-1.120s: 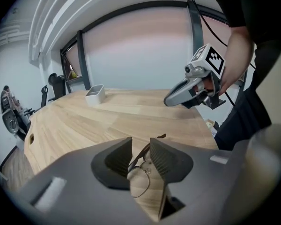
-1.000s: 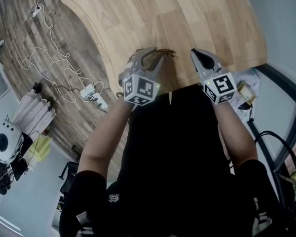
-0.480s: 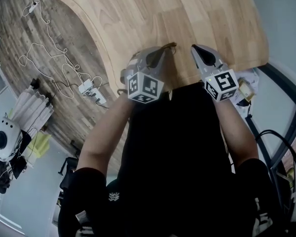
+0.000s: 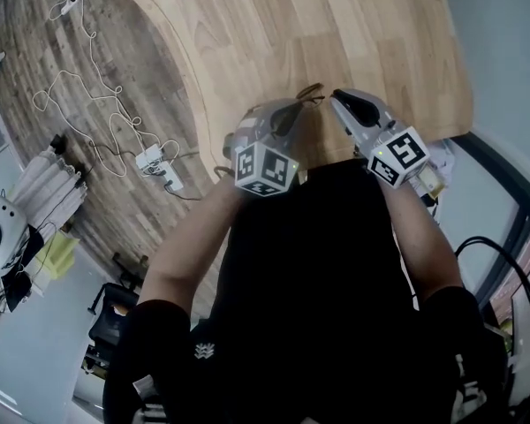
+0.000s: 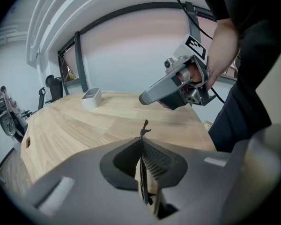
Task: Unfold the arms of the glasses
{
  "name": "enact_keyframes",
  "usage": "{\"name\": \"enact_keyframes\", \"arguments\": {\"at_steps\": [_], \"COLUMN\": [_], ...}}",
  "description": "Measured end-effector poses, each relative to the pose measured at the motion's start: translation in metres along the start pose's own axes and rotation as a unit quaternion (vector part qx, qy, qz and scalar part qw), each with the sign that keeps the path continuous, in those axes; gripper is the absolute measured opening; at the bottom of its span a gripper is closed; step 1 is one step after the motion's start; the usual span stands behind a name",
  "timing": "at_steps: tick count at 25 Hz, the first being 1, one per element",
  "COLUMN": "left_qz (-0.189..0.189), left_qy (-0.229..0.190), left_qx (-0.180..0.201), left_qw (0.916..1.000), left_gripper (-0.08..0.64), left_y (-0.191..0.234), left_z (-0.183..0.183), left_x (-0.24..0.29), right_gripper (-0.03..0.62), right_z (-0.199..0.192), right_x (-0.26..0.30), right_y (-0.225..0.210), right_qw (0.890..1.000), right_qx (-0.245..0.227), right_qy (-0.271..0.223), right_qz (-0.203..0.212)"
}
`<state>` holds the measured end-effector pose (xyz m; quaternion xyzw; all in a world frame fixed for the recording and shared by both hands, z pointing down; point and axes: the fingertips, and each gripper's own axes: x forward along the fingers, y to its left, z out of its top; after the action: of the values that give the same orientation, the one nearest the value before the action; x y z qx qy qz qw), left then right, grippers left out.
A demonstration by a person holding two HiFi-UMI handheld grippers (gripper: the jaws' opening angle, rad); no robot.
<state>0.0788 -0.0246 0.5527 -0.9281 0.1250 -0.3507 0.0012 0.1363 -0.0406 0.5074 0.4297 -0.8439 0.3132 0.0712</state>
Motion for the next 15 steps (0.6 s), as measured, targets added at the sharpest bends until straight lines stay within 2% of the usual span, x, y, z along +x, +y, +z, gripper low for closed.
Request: {"name": "enact_keyframes", "arguments": {"at_steps": [3, 6, 9, 12, 15], "left_qz": [0.011, 0.027, 0.037, 0.046, 0.06], "left_qy": [-0.011, -0.025, -0.033, -0.037, -0.043], "left_qx": [-0.004, -0.006, -0.012, -0.016, -0.018], "left_qw": [0.9999, 0.9993, 0.9987, 0.9981, 0.9971], "left_gripper": [0.018, 0.018, 0.018, 0.018, 0.018], "left_y": [0.002, 0.006, 0.009, 0.011, 0.013], "left_z": [0.006, 0.013, 0.017, 0.017, 0.016], "left_x": [-0.007, -0.012, -0.014, -0.017, -0.022], "right_gripper": [0.058, 0.061, 0.061, 0.02, 0.018], "right_z": [0.004, -0.004, -0.003, 0.0, 0.006], "right_x": [0.003, 0.009, 0.013, 0.015, 0.016], "right_y": [0.012, 0.015, 0.015, 0.019, 0.028], "right_qw": [0.999, 0.998, 0.998, 0.998, 0.997], "right_qx": [-0.001, 0.002, 0.018, 0.0, -0.03], "right_qy": [0.005, 0.035, 0.039, 0.045, 0.046], "right_qz": [0.037, 0.049, 0.056, 0.054, 0.058]}}
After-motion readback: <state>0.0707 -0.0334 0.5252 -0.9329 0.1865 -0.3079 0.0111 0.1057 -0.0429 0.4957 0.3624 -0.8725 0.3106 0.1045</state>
